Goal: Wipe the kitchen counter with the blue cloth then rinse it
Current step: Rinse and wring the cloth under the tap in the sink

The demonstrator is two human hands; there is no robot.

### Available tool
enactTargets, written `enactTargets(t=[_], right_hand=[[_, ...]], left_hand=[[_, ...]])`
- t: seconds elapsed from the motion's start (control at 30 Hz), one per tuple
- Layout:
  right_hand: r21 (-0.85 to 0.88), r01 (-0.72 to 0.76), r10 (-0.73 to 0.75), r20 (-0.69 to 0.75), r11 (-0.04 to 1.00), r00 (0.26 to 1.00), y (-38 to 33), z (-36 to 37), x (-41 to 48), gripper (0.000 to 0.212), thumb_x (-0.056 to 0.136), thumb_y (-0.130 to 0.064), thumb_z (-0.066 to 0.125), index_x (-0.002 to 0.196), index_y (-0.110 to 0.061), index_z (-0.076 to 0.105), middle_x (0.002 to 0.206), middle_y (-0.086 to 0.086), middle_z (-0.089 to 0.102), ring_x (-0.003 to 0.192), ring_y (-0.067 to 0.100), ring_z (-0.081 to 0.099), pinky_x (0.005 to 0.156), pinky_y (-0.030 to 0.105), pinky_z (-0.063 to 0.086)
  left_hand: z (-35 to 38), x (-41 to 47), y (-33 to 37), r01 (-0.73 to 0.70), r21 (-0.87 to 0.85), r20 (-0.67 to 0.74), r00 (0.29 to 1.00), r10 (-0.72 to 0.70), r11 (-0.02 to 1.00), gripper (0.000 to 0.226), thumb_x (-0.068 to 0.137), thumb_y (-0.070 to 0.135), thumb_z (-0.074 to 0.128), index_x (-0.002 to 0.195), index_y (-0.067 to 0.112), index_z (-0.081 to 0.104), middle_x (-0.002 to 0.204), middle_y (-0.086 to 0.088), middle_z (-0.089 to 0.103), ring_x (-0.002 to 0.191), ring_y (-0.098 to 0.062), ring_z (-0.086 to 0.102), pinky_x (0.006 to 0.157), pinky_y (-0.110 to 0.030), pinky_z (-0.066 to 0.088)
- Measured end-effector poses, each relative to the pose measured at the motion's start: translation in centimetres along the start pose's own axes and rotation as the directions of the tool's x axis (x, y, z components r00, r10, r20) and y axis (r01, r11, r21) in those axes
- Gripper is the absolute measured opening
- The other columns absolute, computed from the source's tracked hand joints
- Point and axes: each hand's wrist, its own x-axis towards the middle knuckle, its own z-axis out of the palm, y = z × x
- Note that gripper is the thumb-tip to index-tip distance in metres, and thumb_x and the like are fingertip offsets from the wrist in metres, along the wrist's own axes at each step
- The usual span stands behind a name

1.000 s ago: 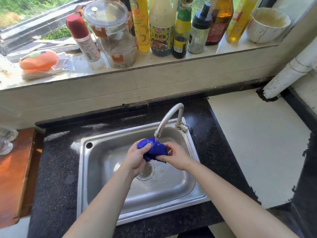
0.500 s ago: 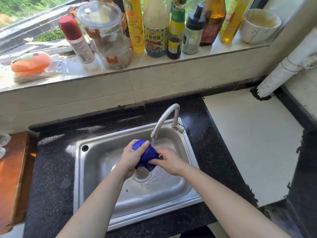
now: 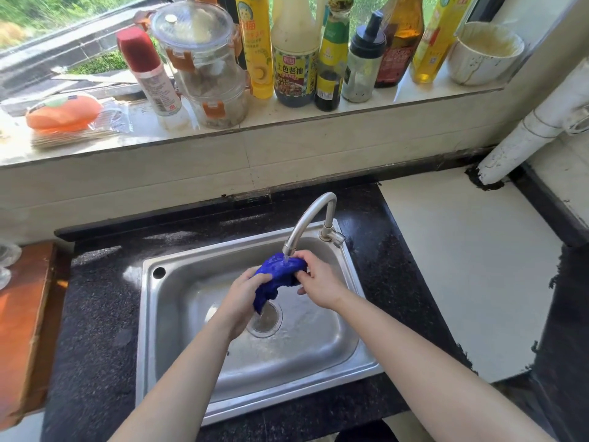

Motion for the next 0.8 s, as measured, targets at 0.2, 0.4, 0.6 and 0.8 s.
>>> enactTargets(t=[0.2,0.4,0.6,0.8], right_hand=[[-0.093,-0.003,0.018,0.165,0.996,0.986,0.5,0.7,0.1,0.071,0.082,-0.019,0.075,0.144,-0.024,0.041,0.13,0.007,0.047,0.101,0.006,0.059,0.085,0.009,0.042],[-0.236,0.035,-0.01,0.106,0.971,0.994,-0.4,2.1,-0.2,0.028,0.102,-0.021,0.052,0.128,-0.011,0.048,0.121,0.012,0.048,0.114,0.025,0.052,0.091,0.026,0.036],[-0.264,0.046,-0.017,0.111,0.963,0.994,-0.8,1.8,-0.2,0.012,0.104,-0.027,0.05,0.107,-0.016,0.045,0.105,0.005,0.056,0.097,0.022,0.054,0.08,0.031,0.039],[-0.318,0.014,0.008,0.066,0.948,0.998,-0.2,0.7,0.0,0.028,0.098,-0.044,0.057,0.108,-0.018,0.055,0.105,0.002,0.064,0.096,0.022,0.061,0.087,0.04,0.05]], left_hand=[[-1.4,-0.1,0.1,-0.108,0.137,0.114,0.989,0.093,0.985,0.051,0.068,-0.004,0.064,0.112,0.019,0.072,0.1,-0.024,0.068,0.087,-0.026,0.054,0.08,-0.04,0.04],[-0.5,-0.3,0.3,-0.258,0.277,-0.016,0.962,0.273,0.925,0.041,0.087,-0.014,0.061,0.108,0.02,0.072,0.075,0.0,0.068,0.061,-0.011,0.053,0.057,-0.02,0.044],[-0.1,-0.3,0.3,-0.259,0.38,-0.011,0.959,0.284,0.888,0.025,0.096,0.006,0.056,0.11,0.023,0.068,0.069,0.004,0.061,0.061,-0.01,0.048,0.062,-0.026,0.044],[0.4,-0.1,0.6,-0.178,0.499,-0.087,0.964,0.253,0.848,0.012,0.096,0.023,0.058,0.102,0.021,0.067,0.094,-0.001,0.072,0.09,-0.02,0.065,0.084,-0.036,0.052]])
